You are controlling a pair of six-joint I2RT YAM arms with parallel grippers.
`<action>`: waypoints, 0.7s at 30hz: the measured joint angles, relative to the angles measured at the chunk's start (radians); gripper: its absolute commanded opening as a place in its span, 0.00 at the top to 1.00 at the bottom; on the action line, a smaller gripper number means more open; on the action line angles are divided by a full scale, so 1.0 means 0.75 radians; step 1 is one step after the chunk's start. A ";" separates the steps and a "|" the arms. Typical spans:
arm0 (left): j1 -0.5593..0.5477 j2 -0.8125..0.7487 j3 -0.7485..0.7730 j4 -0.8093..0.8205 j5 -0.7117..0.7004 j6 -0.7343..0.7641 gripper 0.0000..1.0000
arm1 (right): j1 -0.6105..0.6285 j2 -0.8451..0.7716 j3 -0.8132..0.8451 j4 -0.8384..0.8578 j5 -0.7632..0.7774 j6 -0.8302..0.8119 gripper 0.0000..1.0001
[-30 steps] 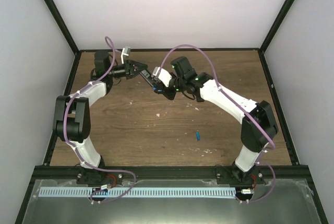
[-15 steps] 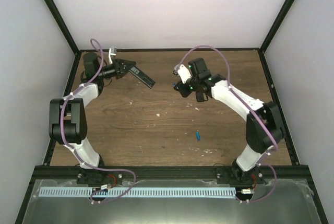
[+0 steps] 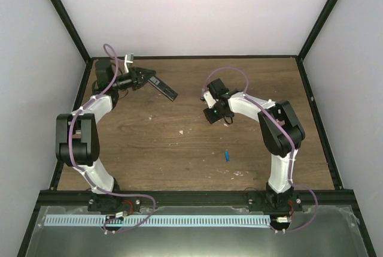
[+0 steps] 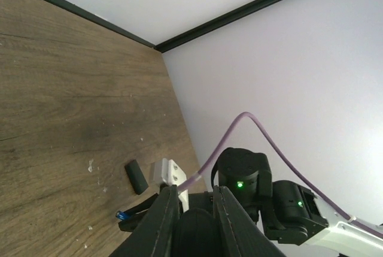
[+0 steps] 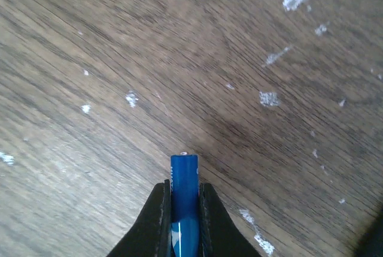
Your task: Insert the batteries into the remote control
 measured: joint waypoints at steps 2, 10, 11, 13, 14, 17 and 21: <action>0.001 0.000 0.000 -0.003 -0.001 0.001 1.00 | 0.000 0.022 0.013 -0.029 0.023 0.003 0.96; 0.002 0.000 0.001 -0.008 -0.001 0.005 1.00 | 0.000 0.056 0.039 -0.066 0.062 0.008 0.80; 0.002 0.000 0.000 -0.008 -0.001 0.005 1.00 | 0.001 0.056 0.039 -0.070 0.065 0.007 0.80; 0.002 0.000 0.001 -0.008 -0.001 0.005 1.00 | 0.001 0.057 0.042 -0.083 0.071 0.002 0.80; 0.002 0.000 0.001 -0.008 -0.001 0.005 1.00 | 0.002 0.057 0.042 -0.085 0.073 0.001 0.80; 0.002 0.000 0.001 -0.008 -0.001 0.006 1.00 | 0.001 0.065 0.056 -0.099 0.075 -0.005 0.80; 0.002 0.000 0.001 -0.008 -0.002 0.008 1.00 | 0.002 0.092 0.102 -0.124 0.075 -0.018 0.80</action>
